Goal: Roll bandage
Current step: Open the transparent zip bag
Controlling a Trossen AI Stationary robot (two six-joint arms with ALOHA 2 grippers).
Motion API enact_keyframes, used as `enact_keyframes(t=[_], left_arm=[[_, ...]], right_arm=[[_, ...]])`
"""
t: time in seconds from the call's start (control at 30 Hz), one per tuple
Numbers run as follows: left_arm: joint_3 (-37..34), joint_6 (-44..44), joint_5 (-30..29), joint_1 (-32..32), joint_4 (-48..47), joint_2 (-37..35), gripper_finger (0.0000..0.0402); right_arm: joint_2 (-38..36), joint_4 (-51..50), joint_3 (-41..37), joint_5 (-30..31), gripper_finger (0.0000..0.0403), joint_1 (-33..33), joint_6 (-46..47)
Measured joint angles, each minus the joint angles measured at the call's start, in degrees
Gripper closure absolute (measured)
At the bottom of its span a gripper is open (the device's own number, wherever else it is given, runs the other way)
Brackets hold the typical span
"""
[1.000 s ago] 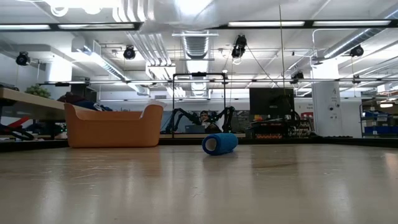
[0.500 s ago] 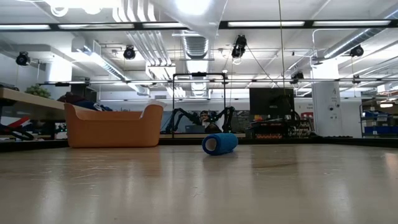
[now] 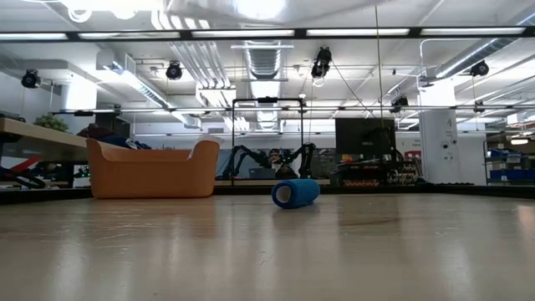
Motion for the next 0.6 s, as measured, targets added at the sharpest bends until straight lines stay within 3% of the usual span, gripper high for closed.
enact_keyframes(t=[0.17, 0.37, 0.6], left_arm=[[1.1, 0.4, -3.1, 0.8, 0.3, 2.6, 0.0401], [2.0, 0.3, -3.1, 0.6, 0.0, 1.5, 0.0401], [2.1, 0.1, -2.8, 0.2, -0.1, 0.9, 0.0401]], right_arm=[[0.0, 0.3, 0.0, -0.1, 0.0401, -0.1, 0.4], [0.0, -1.6, 0.0, -3.7, 0.0401, 0.1, 1.8], [0.0, -3.0, -0.1, -3.1, 0.0401, -0.2, 3.0]])
